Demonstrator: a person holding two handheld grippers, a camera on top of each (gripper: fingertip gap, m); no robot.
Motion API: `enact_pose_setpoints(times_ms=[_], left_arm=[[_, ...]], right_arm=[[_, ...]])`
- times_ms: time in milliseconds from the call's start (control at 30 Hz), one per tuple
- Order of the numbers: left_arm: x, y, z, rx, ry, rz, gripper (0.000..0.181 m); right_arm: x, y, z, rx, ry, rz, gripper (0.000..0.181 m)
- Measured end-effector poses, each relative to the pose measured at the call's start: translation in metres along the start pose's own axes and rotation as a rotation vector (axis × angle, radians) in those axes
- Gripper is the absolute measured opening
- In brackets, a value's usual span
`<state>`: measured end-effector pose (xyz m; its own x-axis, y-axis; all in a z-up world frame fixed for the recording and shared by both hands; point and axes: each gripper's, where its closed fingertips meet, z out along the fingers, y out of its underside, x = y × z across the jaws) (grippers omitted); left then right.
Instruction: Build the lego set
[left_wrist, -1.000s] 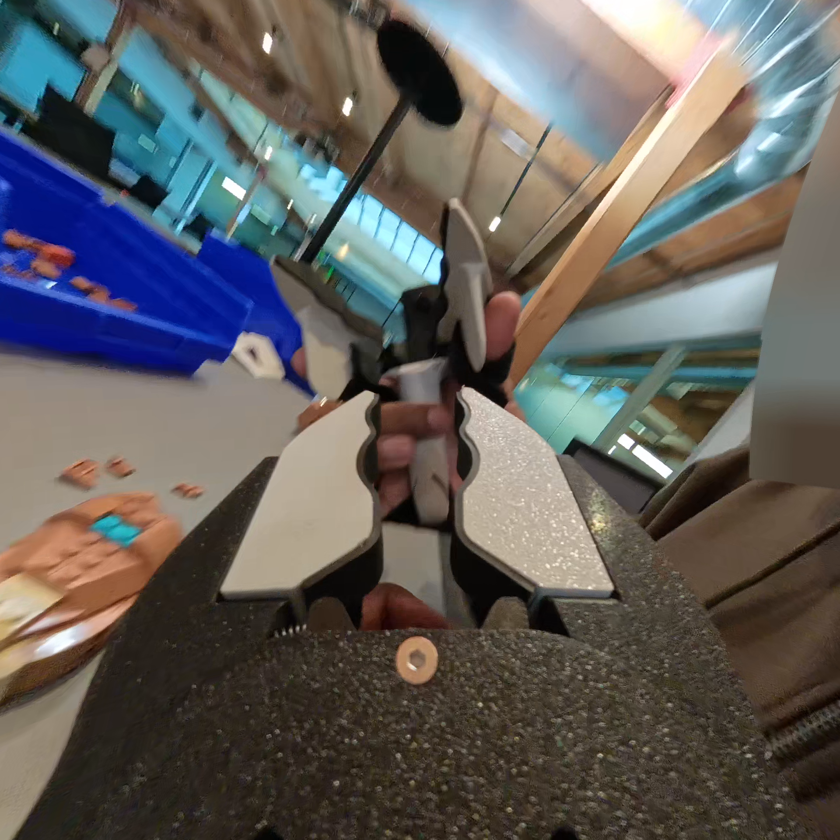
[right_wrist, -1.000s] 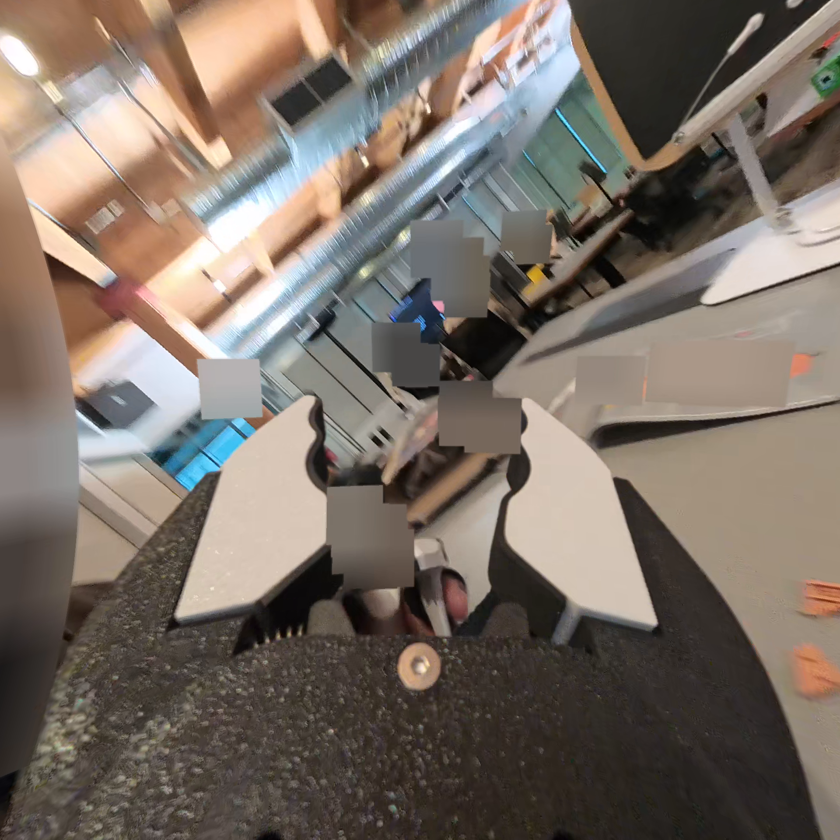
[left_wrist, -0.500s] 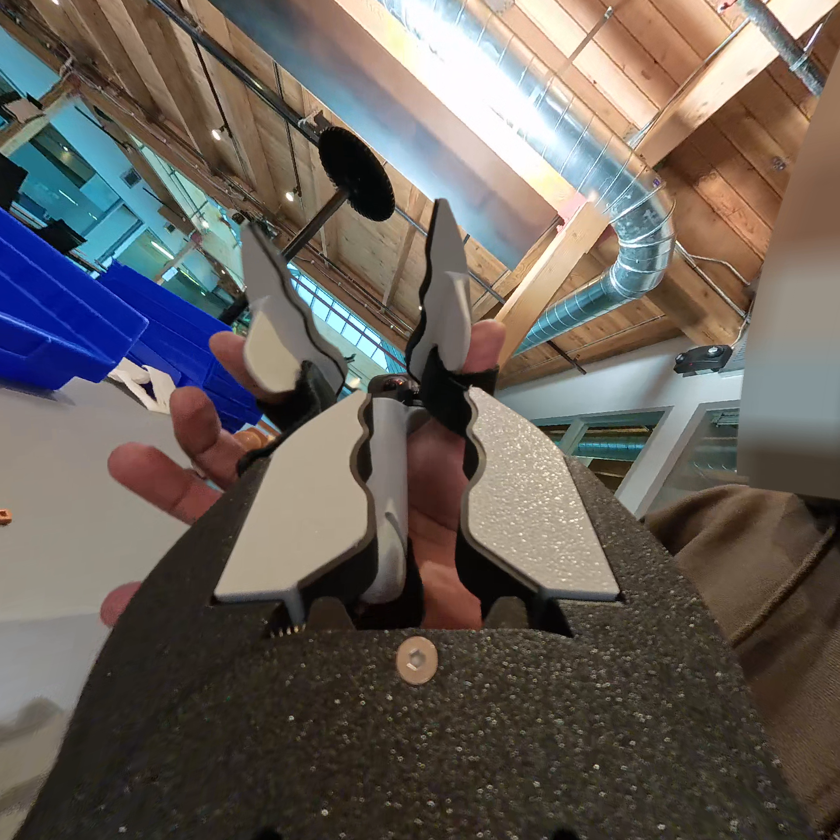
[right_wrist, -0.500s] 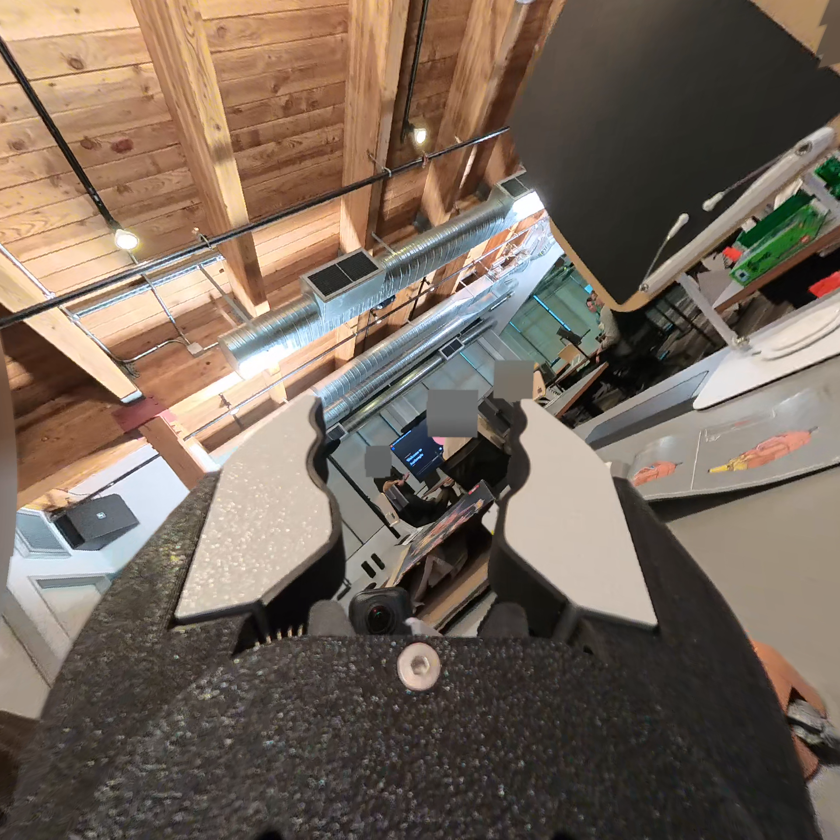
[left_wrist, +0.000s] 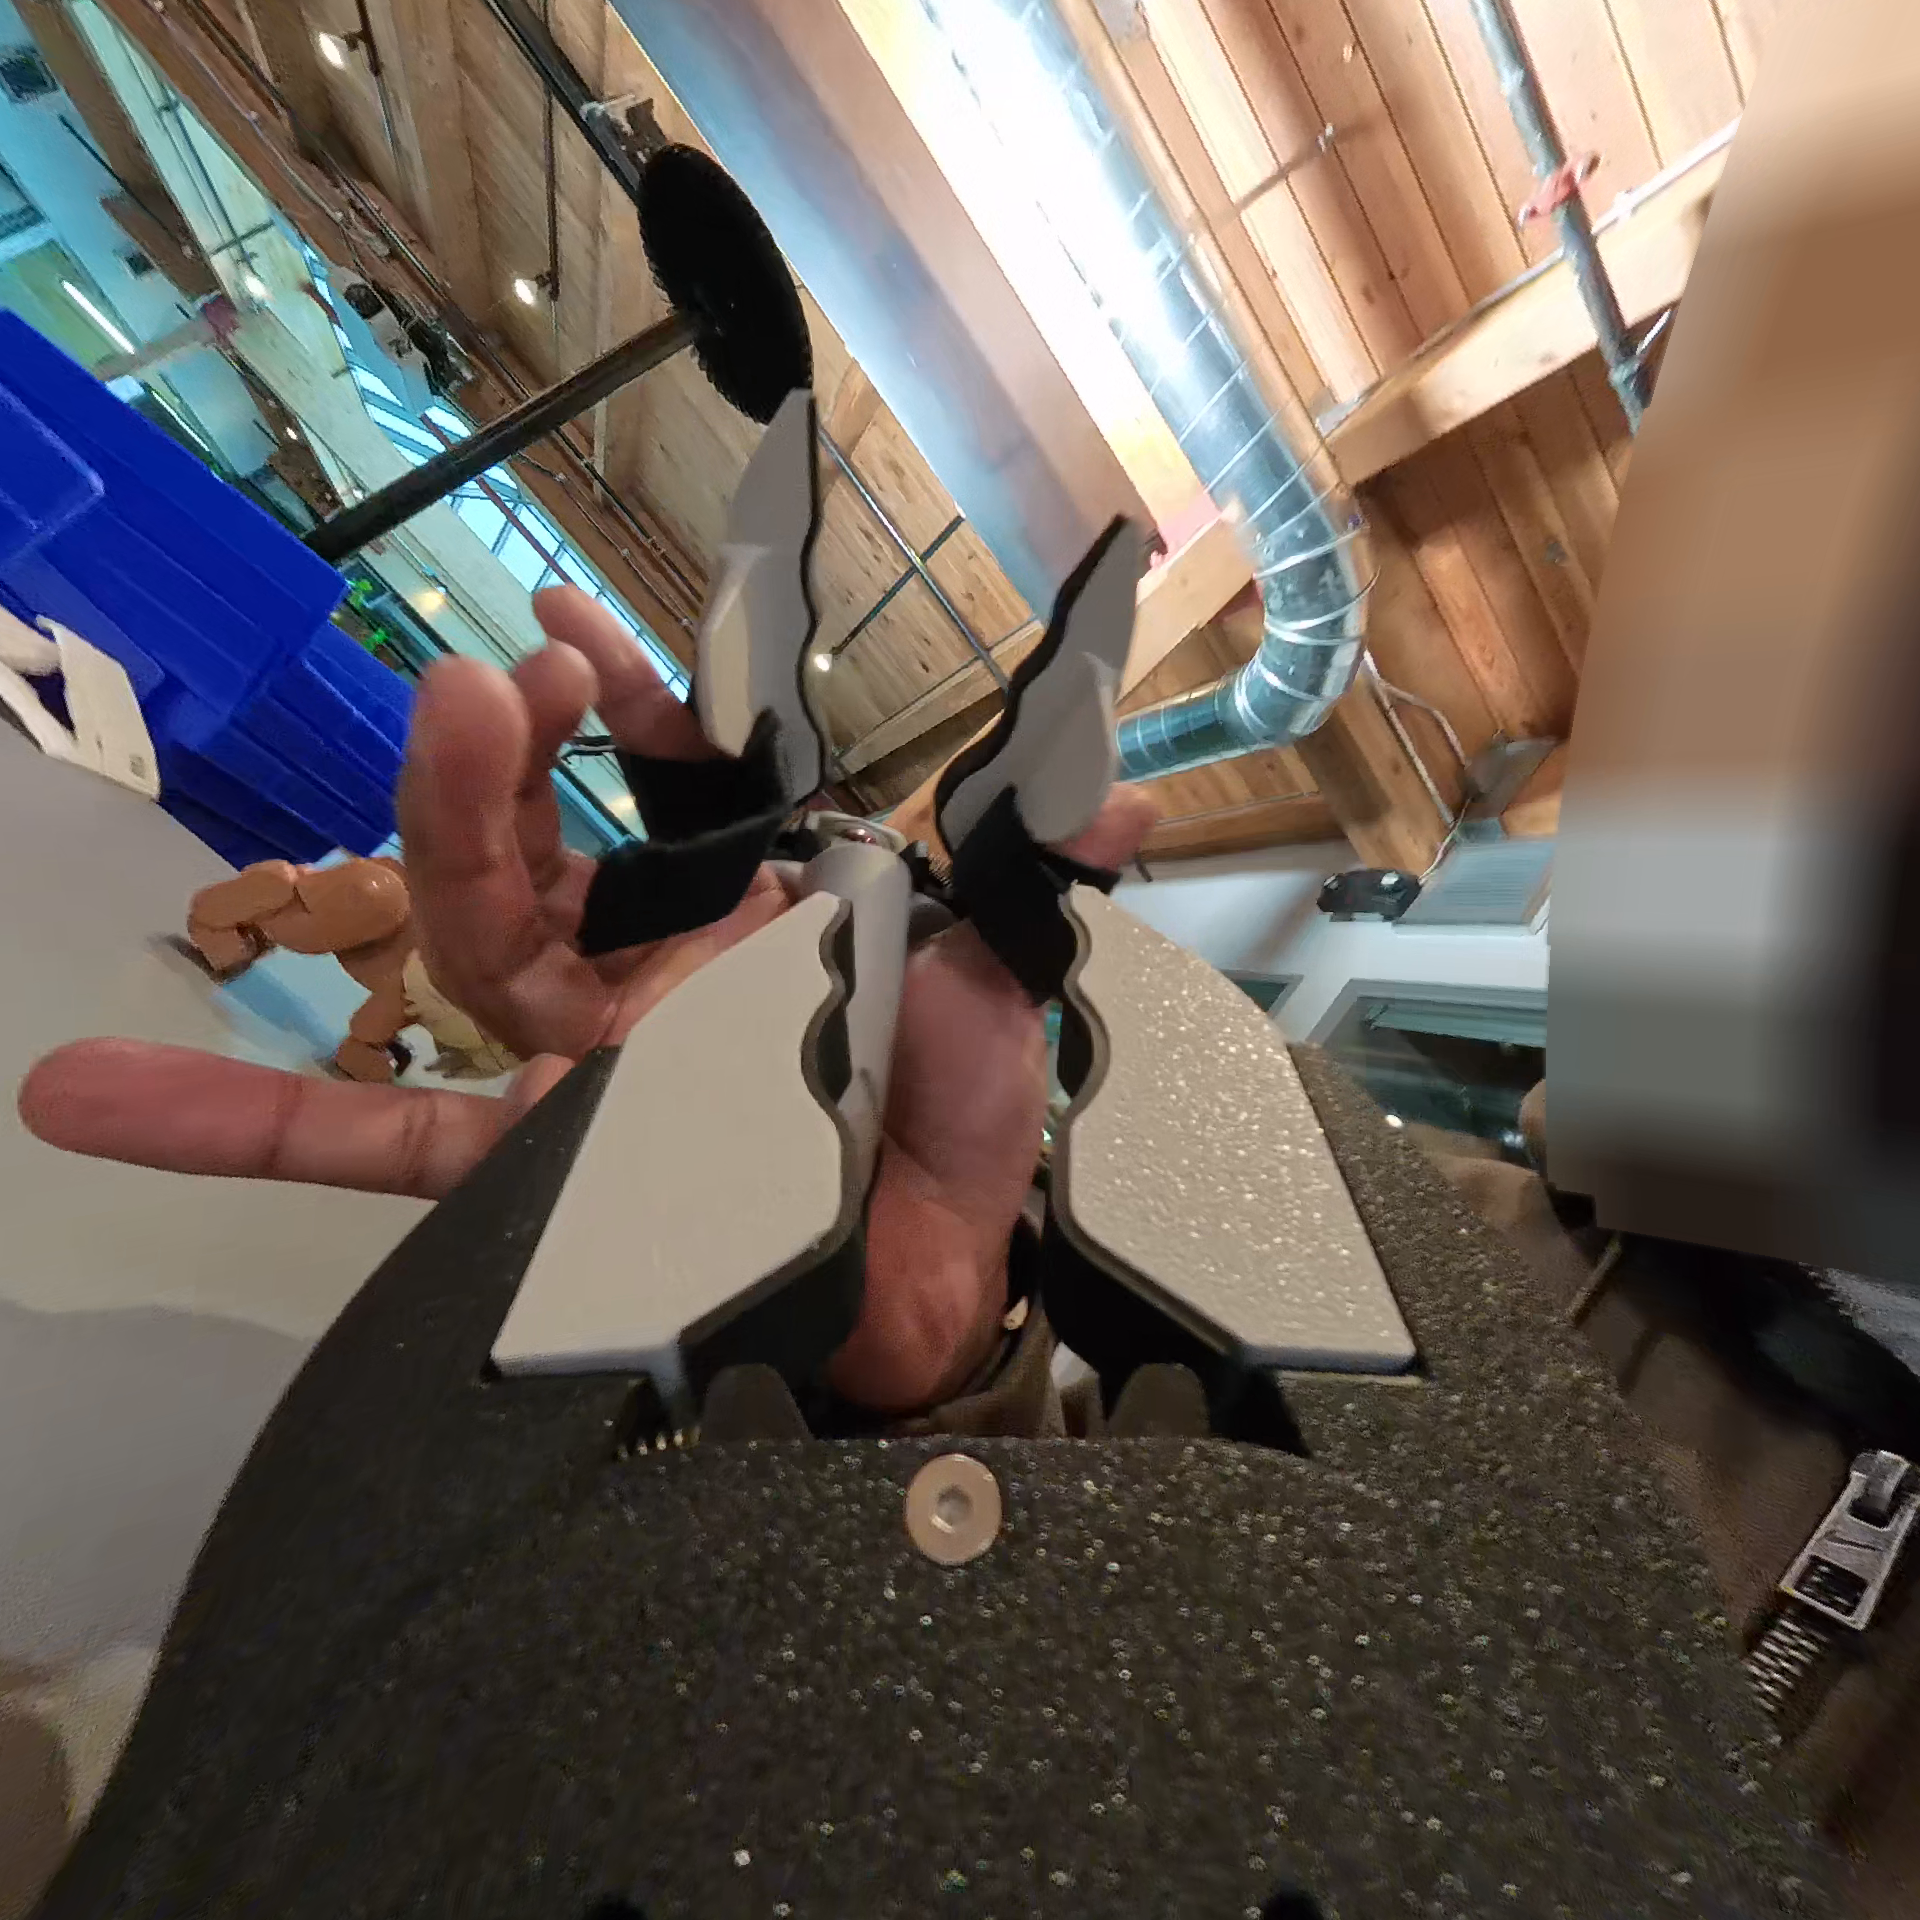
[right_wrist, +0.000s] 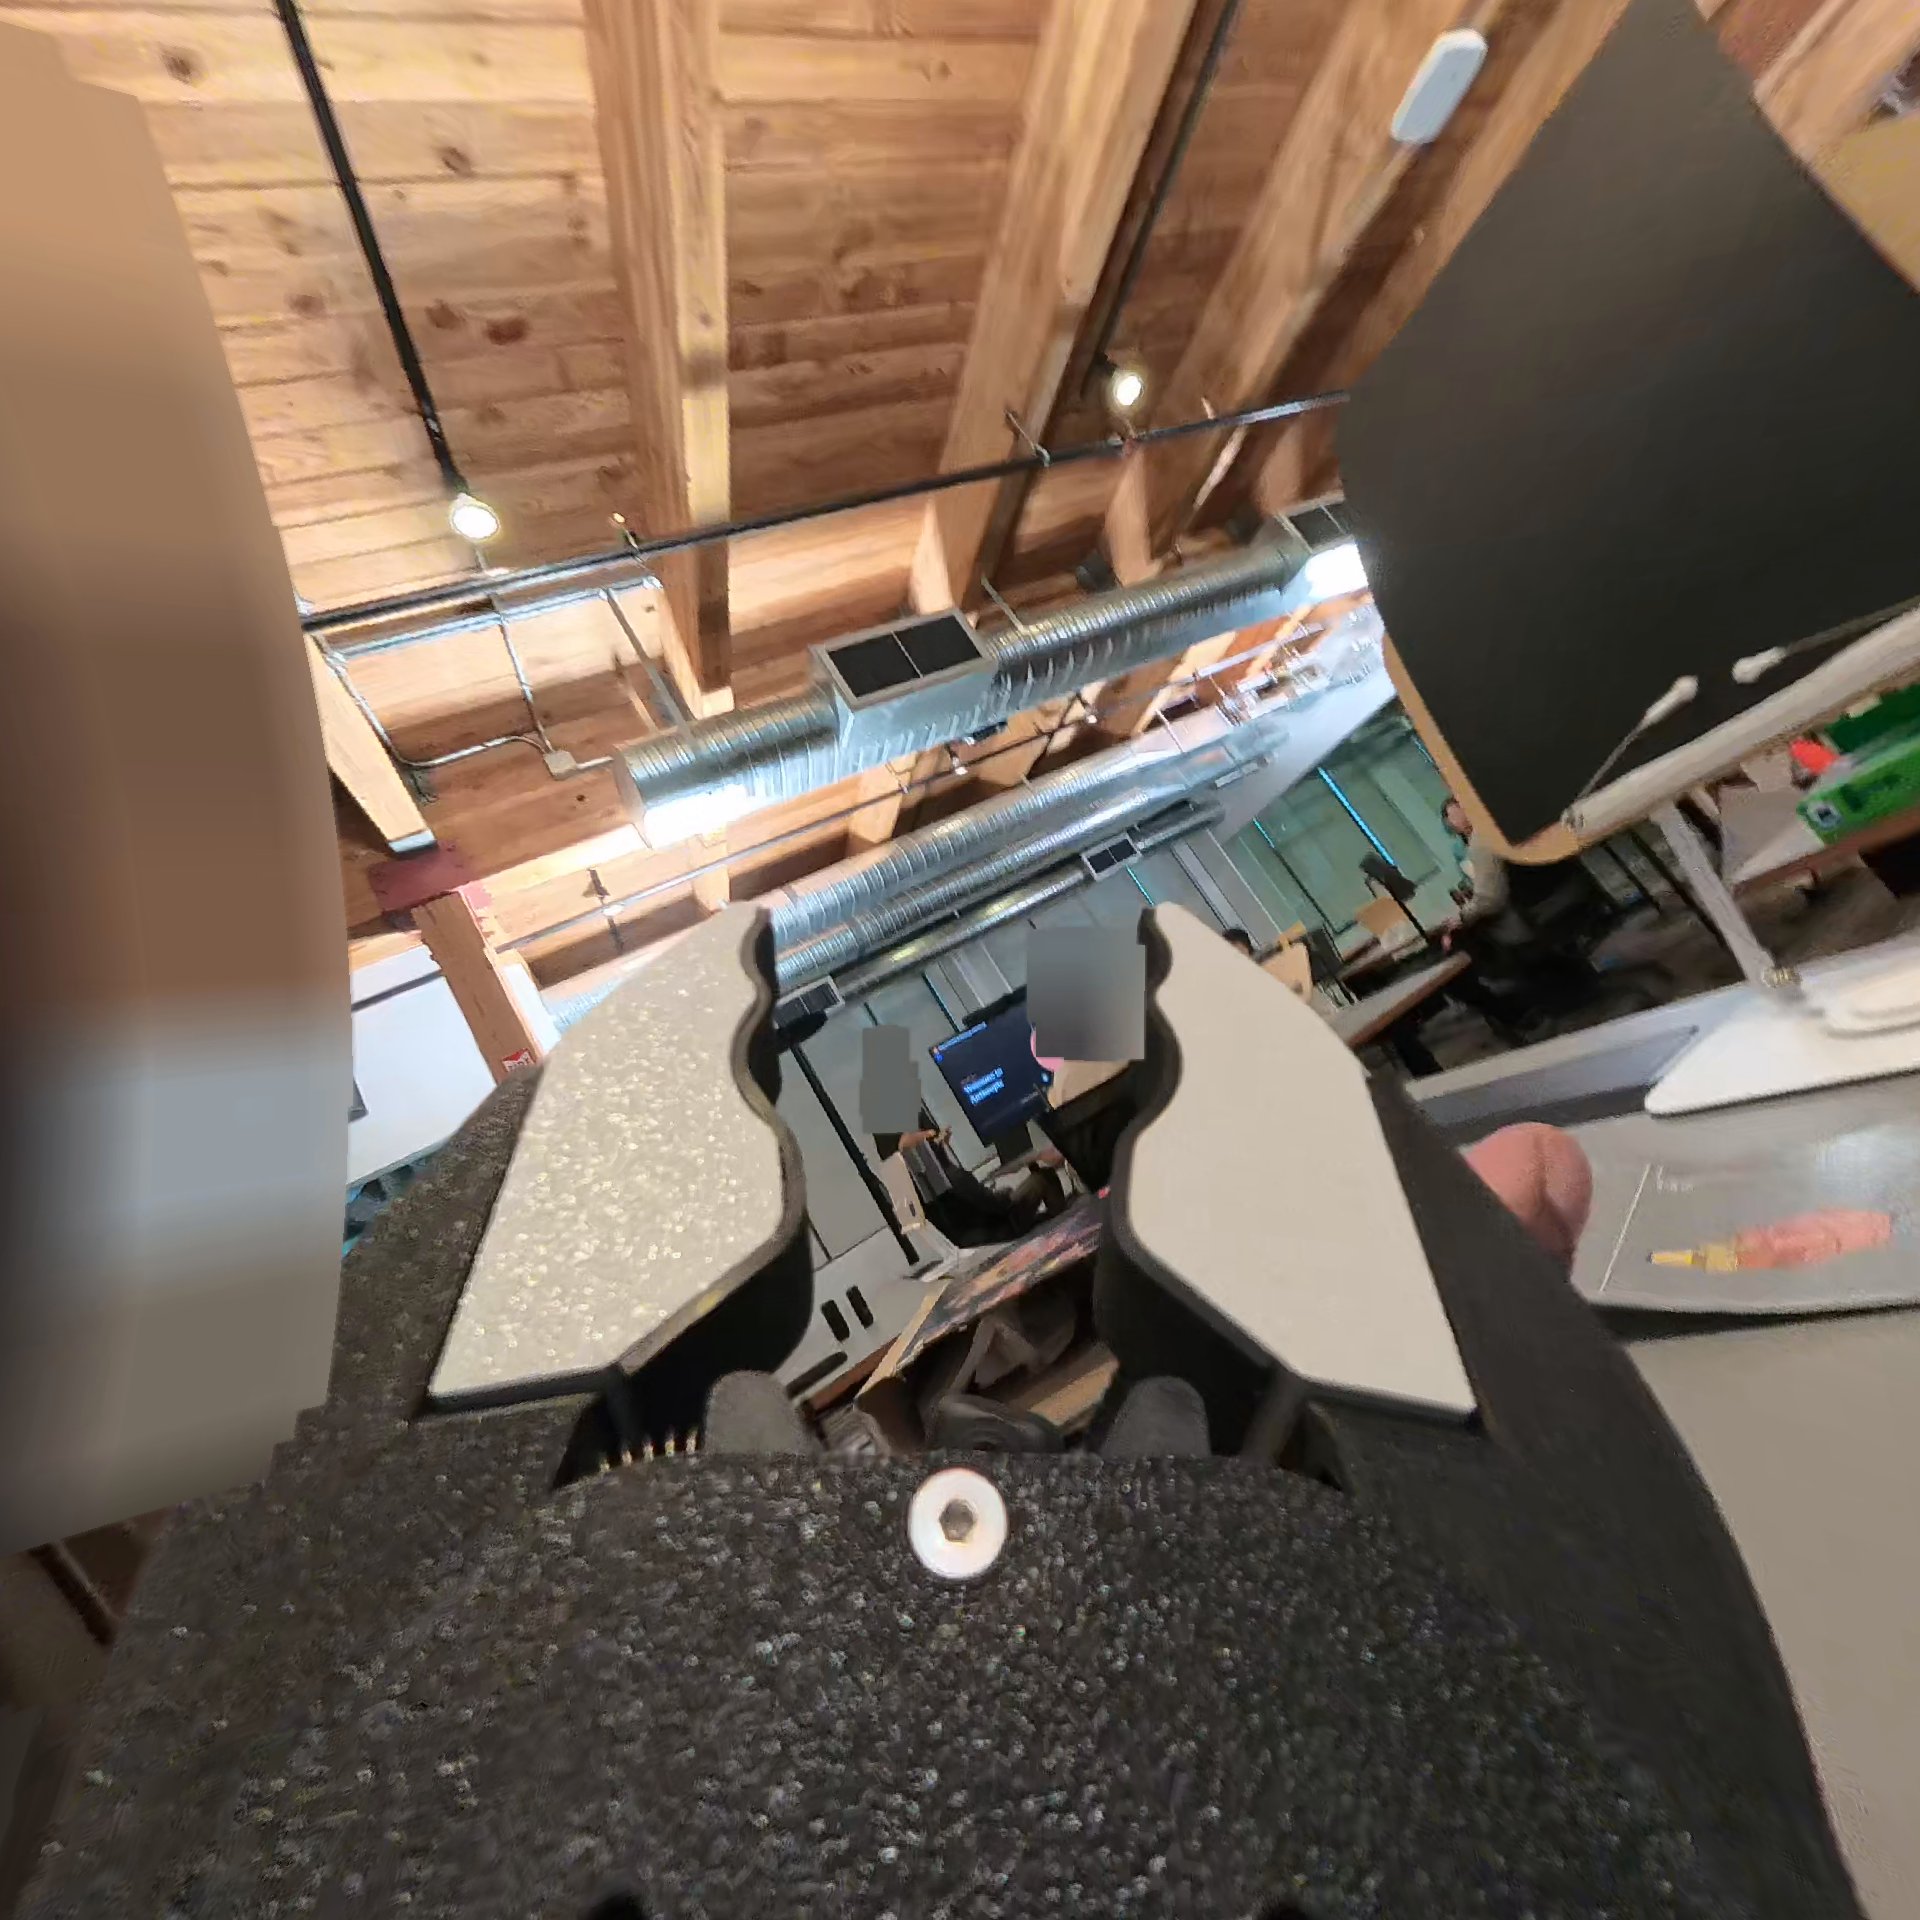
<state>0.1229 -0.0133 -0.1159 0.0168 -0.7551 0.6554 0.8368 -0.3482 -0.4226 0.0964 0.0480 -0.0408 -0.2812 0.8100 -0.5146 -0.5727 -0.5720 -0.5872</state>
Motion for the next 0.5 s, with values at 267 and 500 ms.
enact_pose_setpoints(times_ms=[267, 500], left_arm=[[-0.007, -0.064, -0.026, -0.024, -0.249, 0.407, 0.037], [-0.050, -0.108, -0.088, -0.625, -0.609, 0.866, 0.061]], right_arm=[[0.046, -0.040, -0.009, -0.087, 0.107, -0.365, 0.079], [0.099, -0.004, -0.002, -0.637, 0.046, -0.477, 0.058]])
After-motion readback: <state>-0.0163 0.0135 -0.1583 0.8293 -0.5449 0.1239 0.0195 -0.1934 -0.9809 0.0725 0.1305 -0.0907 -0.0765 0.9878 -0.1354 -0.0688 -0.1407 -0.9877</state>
